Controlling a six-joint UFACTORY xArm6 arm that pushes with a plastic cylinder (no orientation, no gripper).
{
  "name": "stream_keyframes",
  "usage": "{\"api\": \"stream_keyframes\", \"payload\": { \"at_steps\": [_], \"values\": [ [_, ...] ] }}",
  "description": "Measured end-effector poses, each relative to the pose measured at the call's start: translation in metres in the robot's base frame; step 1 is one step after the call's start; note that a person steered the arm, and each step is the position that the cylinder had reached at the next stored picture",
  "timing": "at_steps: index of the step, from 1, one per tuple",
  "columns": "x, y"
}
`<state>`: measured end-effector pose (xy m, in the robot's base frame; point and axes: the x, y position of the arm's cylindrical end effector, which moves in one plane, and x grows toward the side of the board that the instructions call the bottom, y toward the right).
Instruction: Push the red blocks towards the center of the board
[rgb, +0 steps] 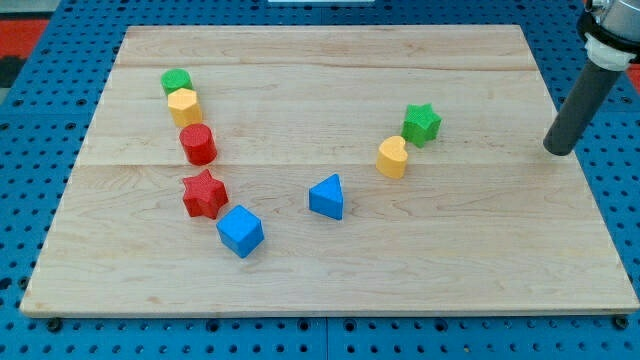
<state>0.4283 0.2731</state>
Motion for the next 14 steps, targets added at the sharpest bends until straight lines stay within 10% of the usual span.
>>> {"api": "stream_keyframes", "payload": {
  "at_steps": [3, 5, 7, 9, 11, 14],
  "values": [
    [0.041, -0.014],
    [0.161, -0.189],
    [0.112, -0.357],
    [0.046, -0.386],
    [0.091, -0.41],
    [0.039, -0.469]
  ]
}}
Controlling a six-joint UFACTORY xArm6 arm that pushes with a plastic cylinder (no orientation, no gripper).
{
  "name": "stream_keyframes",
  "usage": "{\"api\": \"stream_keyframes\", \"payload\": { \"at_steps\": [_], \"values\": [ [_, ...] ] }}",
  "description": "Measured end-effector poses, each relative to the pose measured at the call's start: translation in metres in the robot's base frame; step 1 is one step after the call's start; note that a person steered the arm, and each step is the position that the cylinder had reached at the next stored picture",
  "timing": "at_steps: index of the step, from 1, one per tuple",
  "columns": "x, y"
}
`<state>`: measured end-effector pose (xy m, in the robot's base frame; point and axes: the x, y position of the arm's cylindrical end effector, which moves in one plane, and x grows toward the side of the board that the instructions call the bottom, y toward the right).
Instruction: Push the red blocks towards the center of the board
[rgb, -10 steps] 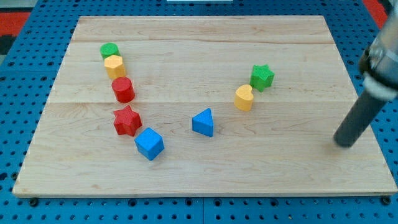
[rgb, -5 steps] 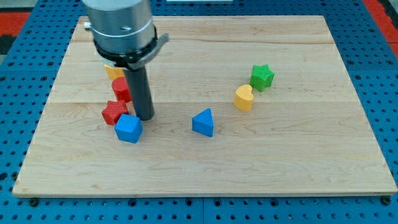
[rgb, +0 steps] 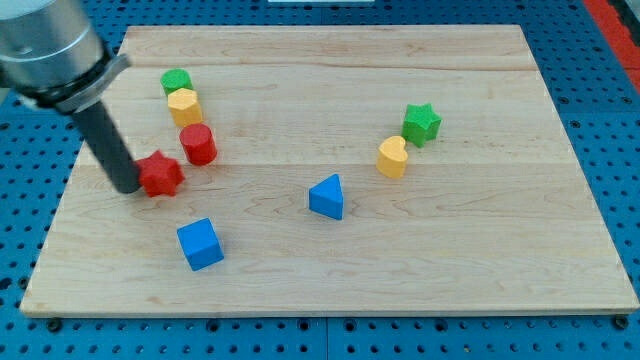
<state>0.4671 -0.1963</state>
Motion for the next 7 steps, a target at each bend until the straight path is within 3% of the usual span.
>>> {"api": "stream_keyframes", "payload": {
  "at_steps": [1, 3, 5, 7],
  "values": [
    [0.0, 0.071],
    [-0.025, -0.022],
    [-0.036, 0.108],
    [0.021, 0.028]
  ]
}}
